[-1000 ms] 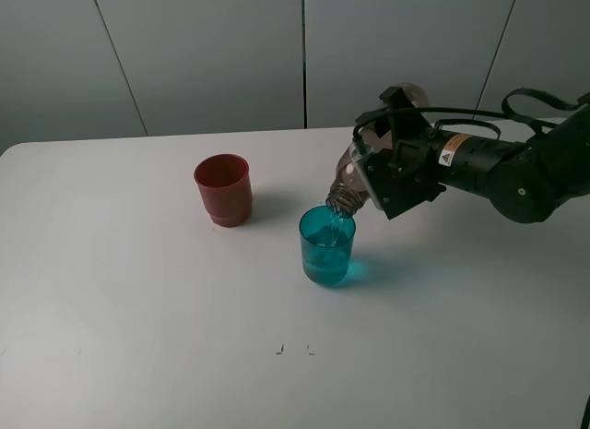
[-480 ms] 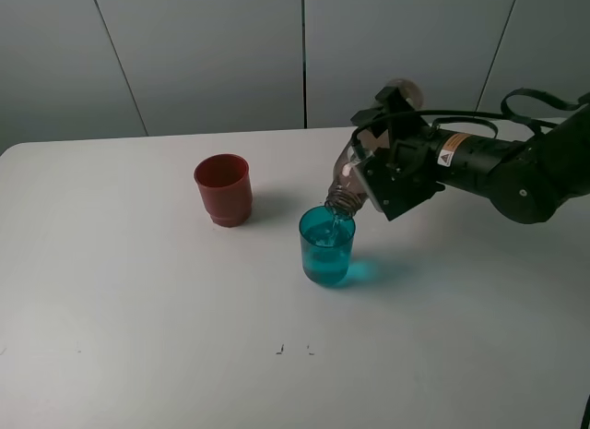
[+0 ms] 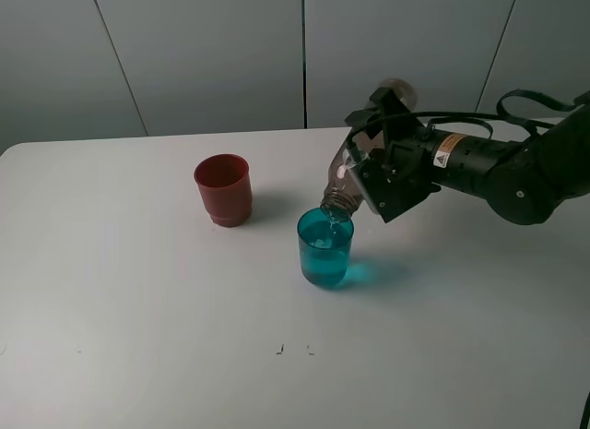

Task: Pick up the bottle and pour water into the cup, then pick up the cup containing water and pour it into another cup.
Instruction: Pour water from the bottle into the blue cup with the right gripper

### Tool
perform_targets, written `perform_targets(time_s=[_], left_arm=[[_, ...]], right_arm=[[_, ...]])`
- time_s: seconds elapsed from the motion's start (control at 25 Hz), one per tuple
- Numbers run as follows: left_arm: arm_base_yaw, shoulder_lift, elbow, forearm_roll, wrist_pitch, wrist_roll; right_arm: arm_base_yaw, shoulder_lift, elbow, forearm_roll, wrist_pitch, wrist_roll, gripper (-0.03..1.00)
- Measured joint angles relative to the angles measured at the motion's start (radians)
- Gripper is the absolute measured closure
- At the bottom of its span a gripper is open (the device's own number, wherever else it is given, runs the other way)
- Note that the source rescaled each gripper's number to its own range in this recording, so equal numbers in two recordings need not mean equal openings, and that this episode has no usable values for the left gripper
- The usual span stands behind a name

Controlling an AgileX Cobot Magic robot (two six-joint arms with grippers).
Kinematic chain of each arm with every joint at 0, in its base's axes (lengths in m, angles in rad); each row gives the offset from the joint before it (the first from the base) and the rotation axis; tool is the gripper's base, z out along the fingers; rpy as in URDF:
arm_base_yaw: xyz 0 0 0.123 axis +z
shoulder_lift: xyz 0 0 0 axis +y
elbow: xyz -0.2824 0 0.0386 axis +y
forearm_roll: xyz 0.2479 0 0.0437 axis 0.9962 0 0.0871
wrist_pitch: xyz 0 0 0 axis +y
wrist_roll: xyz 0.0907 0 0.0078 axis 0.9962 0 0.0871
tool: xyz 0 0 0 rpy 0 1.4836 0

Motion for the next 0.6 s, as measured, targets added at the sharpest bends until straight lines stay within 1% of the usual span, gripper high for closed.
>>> perform_targets(time_s=[0.32,0.52,0.6], left_arm=[[0.0,0.0,0.0,0.0,0.0,0.0],[0.0,0.0,0.0,0.0,0.0,0.0],[0.0,0.0,0.0,0.0,0.0,0.0]], right_arm=[[0.0,0.0,-0.002,0.0,0.0,0.02,0.94],[0.0,-0.007,-0.002,0.0,0.002,0.061,0.94],[0.0,-0.015,-0.002,0.0,0.002,0.104,0.94]])
